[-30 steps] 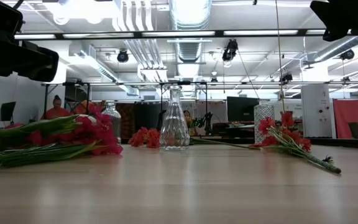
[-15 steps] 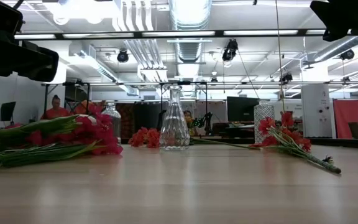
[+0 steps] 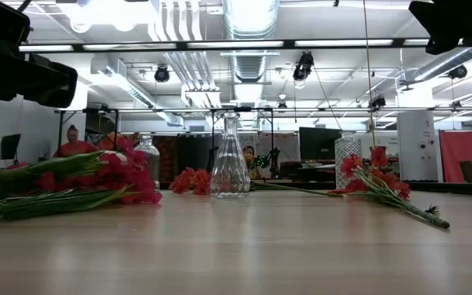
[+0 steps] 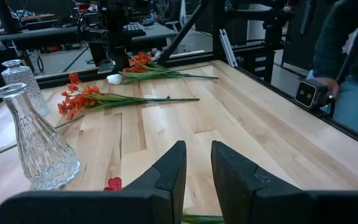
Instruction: Sort flowers into vase by color
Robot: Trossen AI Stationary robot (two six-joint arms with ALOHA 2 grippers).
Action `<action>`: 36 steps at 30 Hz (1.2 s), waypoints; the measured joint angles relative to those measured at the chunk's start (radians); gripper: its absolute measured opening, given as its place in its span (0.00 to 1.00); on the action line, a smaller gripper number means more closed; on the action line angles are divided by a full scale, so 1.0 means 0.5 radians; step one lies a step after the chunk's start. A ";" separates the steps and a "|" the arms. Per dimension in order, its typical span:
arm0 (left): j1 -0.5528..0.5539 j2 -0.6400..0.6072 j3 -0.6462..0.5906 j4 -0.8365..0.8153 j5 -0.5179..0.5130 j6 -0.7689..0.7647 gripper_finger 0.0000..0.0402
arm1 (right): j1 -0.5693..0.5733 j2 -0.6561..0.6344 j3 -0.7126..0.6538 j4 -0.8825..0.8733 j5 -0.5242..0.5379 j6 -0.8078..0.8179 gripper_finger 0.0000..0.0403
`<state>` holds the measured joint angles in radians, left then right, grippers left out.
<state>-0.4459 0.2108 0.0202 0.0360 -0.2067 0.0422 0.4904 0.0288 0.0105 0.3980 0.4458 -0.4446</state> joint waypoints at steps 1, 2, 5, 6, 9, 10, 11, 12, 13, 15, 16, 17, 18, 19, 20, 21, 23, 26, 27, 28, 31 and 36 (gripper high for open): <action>0.000 0.000 0.000 0.000 0.000 0.000 0.15 | 0.000 0.000 0.000 -0.001 0.000 -0.001 0.49; 0.000 0.001 0.000 0.000 0.000 0.001 0.15 | 0.000 0.000 0.000 0.000 0.001 -0.001 0.49; 0.000 0.001 0.000 0.000 0.000 0.000 0.15 | 0.000 0.000 0.000 0.000 0.001 0.000 0.49; 0.000 0.001 0.000 0.000 0.000 0.001 0.15 | 0.000 0.000 0.000 0.000 0.000 0.000 0.49; 0.000 0.000 0.000 0.000 0.000 0.000 0.15 | 0.000 0.000 0.001 -0.001 0.000 -0.001 0.49; 0.000 0.000 0.000 0.000 0.000 0.000 0.15 | 0.000 0.000 0.001 0.000 0.001 -0.001 0.49; 0.000 0.000 0.000 0.000 0.000 0.001 0.15 | 0.000 0.000 0.000 -0.001 0.000 0.000 0.49; 0.000 0.000 0.000 0.000 0.000 0.000 0.15 | 0.000 0.000 0.000 0.000 0.000 0.000 0.49; 0.000 0.000 0.000 0.001 0.000 0.000 0.15 | 0.000 0.000 0.000 0.000 0.001 0.000 0.49; 0.000 0.000 0.000 0.000 0.000 0.001 0.15 | 0.000 0.000 0.000 0.000 0.000 0.000 0.49; 0.000 0.001 0.000 0.000 0.000 0.001 0.15 | 0.000 0.000 0.000 -0.001 0.000 0.000 0.49; 0.000 0.001 0.000 0.000 0.000 0.000 0.15 | 0.000 0.000 0.000 0.000 0.001 0.000 0.49; 0.000 0.000 0.000 0.000 0.000 0.000 0.15 | 0.000 0.000 0.000 -0.001 0.001 -0.001 0.49; 0.000 0.000 0.000 0.000 0.000 0.000 0.15 | 0.000 0.000 0.000 -0.001 0.001 0.000 0.49; 0.000 0.001 0.000 0.001 0.000 0.000 0.15 | 0.000 0.000 0.000 -0.001 0.001 0.000 0.49; 0.000 0.000 0.000 0.000 0.000 0.001 0.15 | 0.000 0.000 0.000 -0.001 0.001 -0.001 0.49; 0.000 0.000 0.000 0.000 0.000 0.000 0.15 | 0.000 0.000 0.001 0.000 0.000 -0.001 0.49; 0.000 0.000 0.000 0.000 0.000 0.000 0.15 | 0.000 0.000 0.001 0.000 0.001 0.000 0.49; 0.000 0.000 0.000 0.000 0.000 0.000 0.15 | 0.000 0.000 0.001 -0.001 0.000 0.000 0.49; 0.000 0.000 0.000 0.001 0.000 0.001 0.15 | 0.000 0.000 0.000 -0.001 0.001 -0.001 0.49; 0.000 0.000 0.000 0.000 0.000 0.001 0.15 | 0.000 0.000 0.000 0.000 0.001 0.000 0.49; 0.000 0.000 0.000 0.010 -0.002 0.037 0.15 | 0.000 0.000 0.001 0.000 0.000 -0.001 0.49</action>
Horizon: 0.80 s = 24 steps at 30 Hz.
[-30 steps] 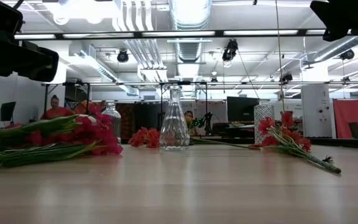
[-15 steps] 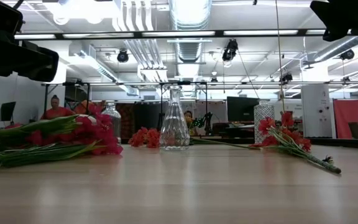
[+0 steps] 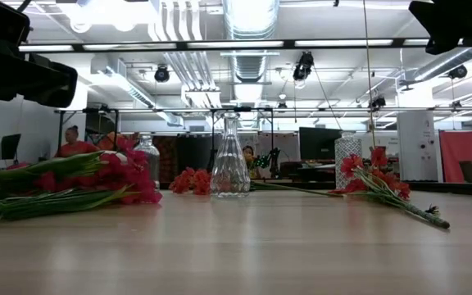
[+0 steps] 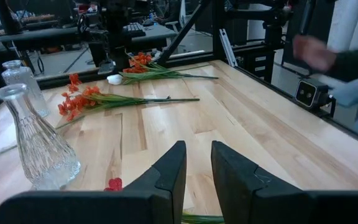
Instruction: Sort flowers into vase by color
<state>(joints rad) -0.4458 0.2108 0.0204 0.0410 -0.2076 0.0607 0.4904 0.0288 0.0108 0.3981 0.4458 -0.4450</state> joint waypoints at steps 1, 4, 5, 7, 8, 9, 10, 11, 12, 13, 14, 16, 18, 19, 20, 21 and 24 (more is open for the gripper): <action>-0.001 0.001 -0.001 0.030 -0.013 0.064 0.15 | 0.000 0.000 0.000 0.000 0.001 0.000 0.49; 0.000 0.001 -0.001 0.314 -0.025 0.079 0.15 | 0.000 0.000 0.000 -0.001 0.001 0.000 0.49; 0.000 0.001 -0.001 0.458 -0.026 0.030 0.15 | 0.000 0.000 -0.001 0.000 0.000 0.000 0.49; 0.000 -0.002 -0.001 0.728 -0.029 -0.078 0.15 | 0.000 0.000 -0.001 0.000 0.000 0.000 0.49; 0.000 -0.001 0.000 0.841 -0.030 -0.122 0.15 | 0.000 0.000 0.000 -0.001 0.000 0.000 0.49; 0.000 -0.001 0.000 0.942 -0.031 -0.148 0.15 | 0.000 0.000 -0.001 0.000 0.000 0.000 0.49; 0.000 0.000 0.000 1.042 -0.030 -0.158 0.15 | 0.000 0.000 0.000 0.000 0.001 0.000 0.49; 0.000 -0.001 0.000 1.131 -0.032 -0.161 0.15 | 0.000 0.000 -0.001 -0.001 0.001 0.001 0.49; 0.000 -0.001 0.000 1.208 -0.032 -0.161 0.15 | 0.000 0.000 0.000 0.000 0.001 0.000 0.49; 0.000 -0.001 0.000 1.271 -0.032 -0.161 0.15 | 0.000 0.000 -0.001 0.000 0.000 0.000 0.49; 0.000 0.000 0.000 1.320 -0.033 -0.162 0.15 | 0.000 0.000 -0.001 0.000 0.001 0.001 0.49; 0.000 -0.001 0.000 1.375 -0.034 -0.215 0.15 | 0.000 0.000 0.000 -0.001 0.001 0.000 0.49; 0.000 0.000 0.000 1.374 -0.035 -0.279 0.15 | 0.000 0.000 0.000 0.000 0.001 0.000 0.49; 0.000 0.000 0.000 1.369 -0.035 -0.290 0.15 | 0.000 0.000 0.000 0.000 0.001 0.000 0.49; 0.003 0.000 0.000 1.368 -0.037 -0.292 0.15 | 0.000 0.000 0.000 0.001 0.001 0.000 0.49; 0.003 0.000 0.000 1.368 -0.044 -0.296 0.15 | 0.000 0.000 -0.001 0.001 0.001 0.000 0.49; 0.003 0.000 0.000 1.369 -0.072 -0.297 0.15 | 0.000 0.000 -0.001 0.024 0.000 0.081 0.49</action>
<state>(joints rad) -0.4442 0.2108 0.0204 0.7254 -0.2435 -0.0879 0.4904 0.0288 0.0105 0.4099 0.4458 -0.4047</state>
